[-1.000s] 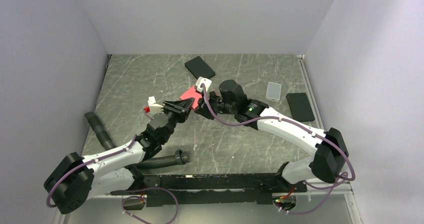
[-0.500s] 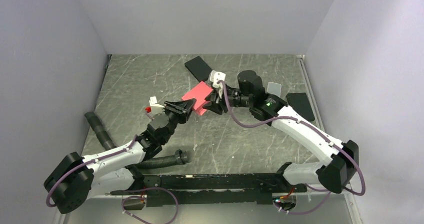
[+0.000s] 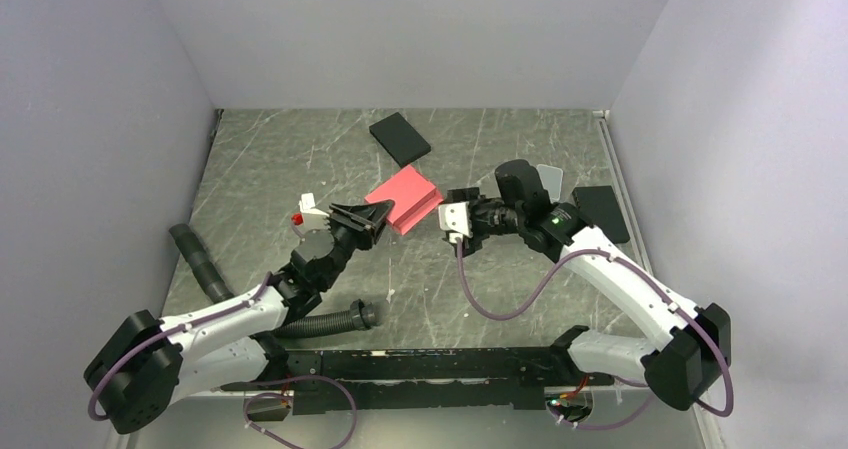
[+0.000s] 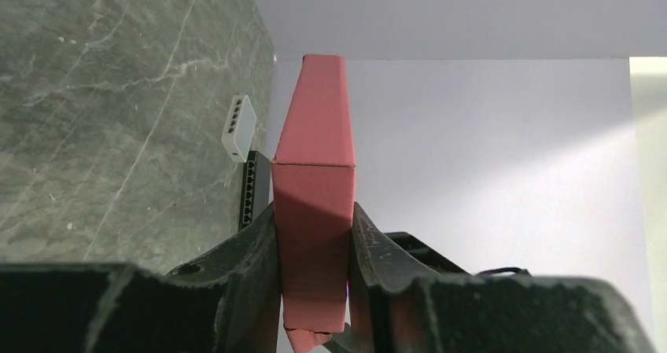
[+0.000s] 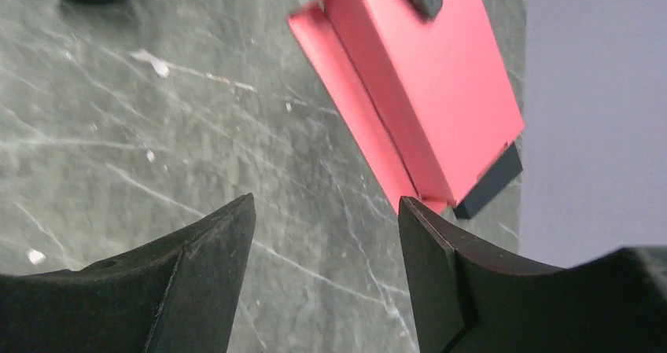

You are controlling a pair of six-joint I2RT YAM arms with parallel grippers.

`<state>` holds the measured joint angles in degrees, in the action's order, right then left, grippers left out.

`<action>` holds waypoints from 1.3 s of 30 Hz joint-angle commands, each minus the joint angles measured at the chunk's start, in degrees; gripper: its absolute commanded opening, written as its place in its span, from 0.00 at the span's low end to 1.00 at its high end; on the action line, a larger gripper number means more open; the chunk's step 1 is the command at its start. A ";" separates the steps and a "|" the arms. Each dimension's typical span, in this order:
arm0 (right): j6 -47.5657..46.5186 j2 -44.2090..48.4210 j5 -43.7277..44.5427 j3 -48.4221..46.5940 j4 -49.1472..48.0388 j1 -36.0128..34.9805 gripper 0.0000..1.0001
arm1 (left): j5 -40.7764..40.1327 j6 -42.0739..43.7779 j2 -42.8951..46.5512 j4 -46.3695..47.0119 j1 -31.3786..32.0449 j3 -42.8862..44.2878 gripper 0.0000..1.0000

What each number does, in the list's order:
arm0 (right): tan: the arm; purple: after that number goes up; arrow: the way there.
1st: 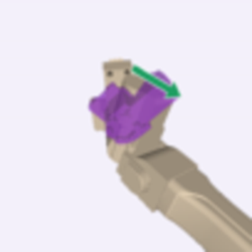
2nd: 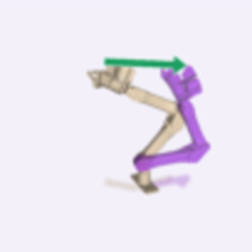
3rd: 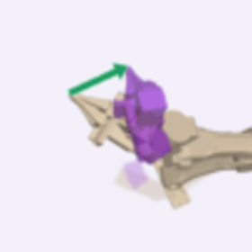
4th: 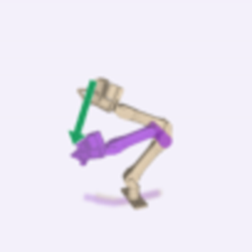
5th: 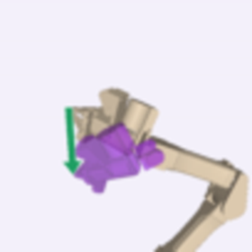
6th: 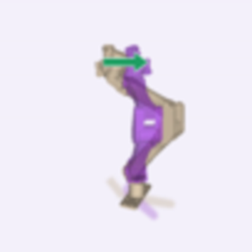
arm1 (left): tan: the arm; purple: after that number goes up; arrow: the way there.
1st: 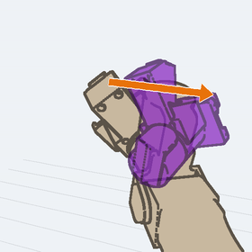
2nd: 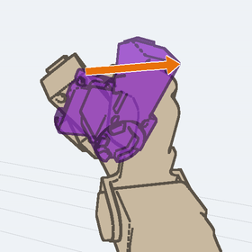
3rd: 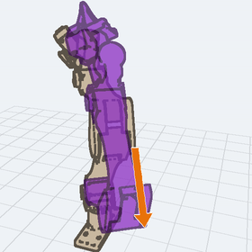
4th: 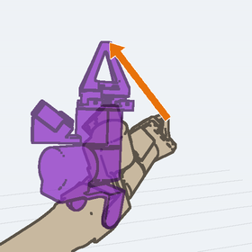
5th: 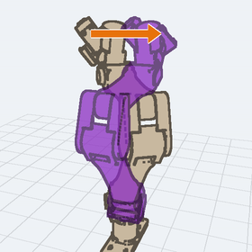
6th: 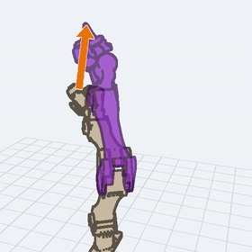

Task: Fold the paper box
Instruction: Close the paper box.

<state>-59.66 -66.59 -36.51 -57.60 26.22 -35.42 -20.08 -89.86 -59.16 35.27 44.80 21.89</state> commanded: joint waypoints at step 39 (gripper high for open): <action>-15.63 -1.75 3.64 2.93 -5.50 2.04 0.77 | 16.97 -1.56 -0.95 5.16 -4.05 -0.38 0.00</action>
<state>-73.12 -67.68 -31.97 -52.62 20.93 -33.15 -5.28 -90.72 -60.10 36.77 41.25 19.51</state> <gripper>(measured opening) 0.781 0.334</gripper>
